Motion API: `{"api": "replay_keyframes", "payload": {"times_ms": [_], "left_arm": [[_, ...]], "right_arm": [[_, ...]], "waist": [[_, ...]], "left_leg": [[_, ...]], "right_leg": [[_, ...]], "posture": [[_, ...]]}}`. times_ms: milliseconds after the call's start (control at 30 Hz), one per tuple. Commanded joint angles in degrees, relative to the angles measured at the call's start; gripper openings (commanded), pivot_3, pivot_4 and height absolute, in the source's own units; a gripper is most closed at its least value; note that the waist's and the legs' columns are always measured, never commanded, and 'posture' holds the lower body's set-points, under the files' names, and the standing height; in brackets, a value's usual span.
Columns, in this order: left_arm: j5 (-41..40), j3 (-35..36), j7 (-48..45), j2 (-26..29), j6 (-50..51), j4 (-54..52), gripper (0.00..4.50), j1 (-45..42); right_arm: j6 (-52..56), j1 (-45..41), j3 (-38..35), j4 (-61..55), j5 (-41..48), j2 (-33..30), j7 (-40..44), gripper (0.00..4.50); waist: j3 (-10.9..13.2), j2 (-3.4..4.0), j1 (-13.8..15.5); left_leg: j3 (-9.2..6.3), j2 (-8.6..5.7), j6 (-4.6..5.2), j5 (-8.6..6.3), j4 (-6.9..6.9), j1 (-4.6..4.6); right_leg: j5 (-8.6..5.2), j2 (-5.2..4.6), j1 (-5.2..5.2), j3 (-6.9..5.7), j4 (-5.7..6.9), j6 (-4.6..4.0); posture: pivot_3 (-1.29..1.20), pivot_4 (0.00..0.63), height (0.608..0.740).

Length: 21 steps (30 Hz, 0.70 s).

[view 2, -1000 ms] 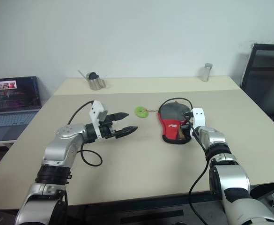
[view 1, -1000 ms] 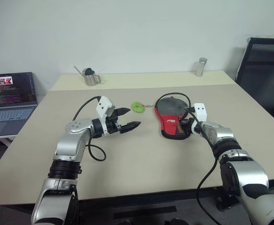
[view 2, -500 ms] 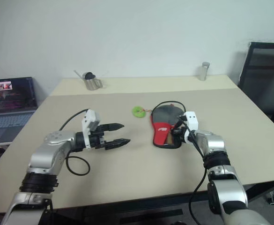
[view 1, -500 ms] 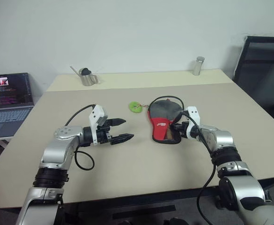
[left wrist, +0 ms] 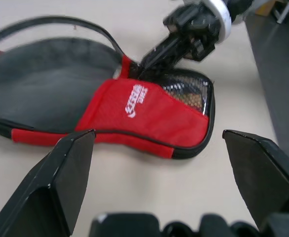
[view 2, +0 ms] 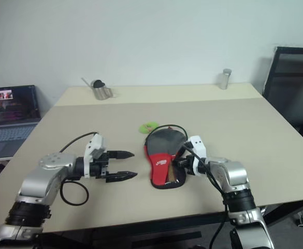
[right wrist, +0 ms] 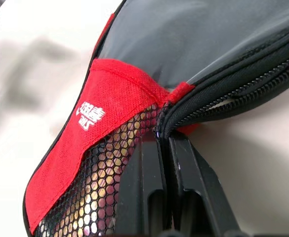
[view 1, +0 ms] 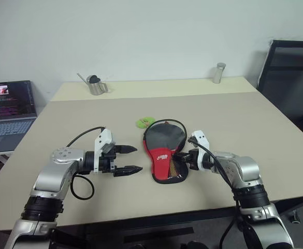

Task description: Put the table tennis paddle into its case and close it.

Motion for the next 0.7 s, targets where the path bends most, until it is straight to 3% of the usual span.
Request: {"api": "replay_keyframes", "payload": {"times_ms": [33,433,700], "left_arm": [[-1.07,-0.16,-1.41,2.47,-0.25,-4.43,4.5,2.58],[-2.28,-0.48,-1.2,3.06,0.08,-6.64,4.5,4.78],[-2.0,-0.76,-1.61,3.11,-0.48,-5.88,4.5,4.52]], "right_arm": [[6.74,3.62,-0.66,-10.97,4.0,-0.49,-1.31,0.04],[20.43,11.51,-7.1,-26.53,9.93,3.94,-8.54,0.04],[25.03,13.55,-8.72,-31.03,11.65,7.91,-11.66,0.04]], "waist": [[0.0,0.0,0.3],[0.0,0.0,0.75],[0.0,0.0,0.75]], "left_leg": [[-0.01,0.02,-0.04,-0.03,0.0,0.0],[-0.1,0.09,-0.14,-0.09,0.0,-0.03],[-0.12,0.11,-0.16,-0.1,0.0,-0.04]], "right_leg": [[-0.03,-0.01,0.0,0.03,-0.02,-0.04],[-0.27,0.0,0.0,-0.05,-0.04,0.03],[-0.3,0.01,0.0,-0.09,-0.05,0.04]], "posture": [[0.0,0.15,0.74],[0.0,0.15,0.74],[0.0,0.15,0.74]]}}
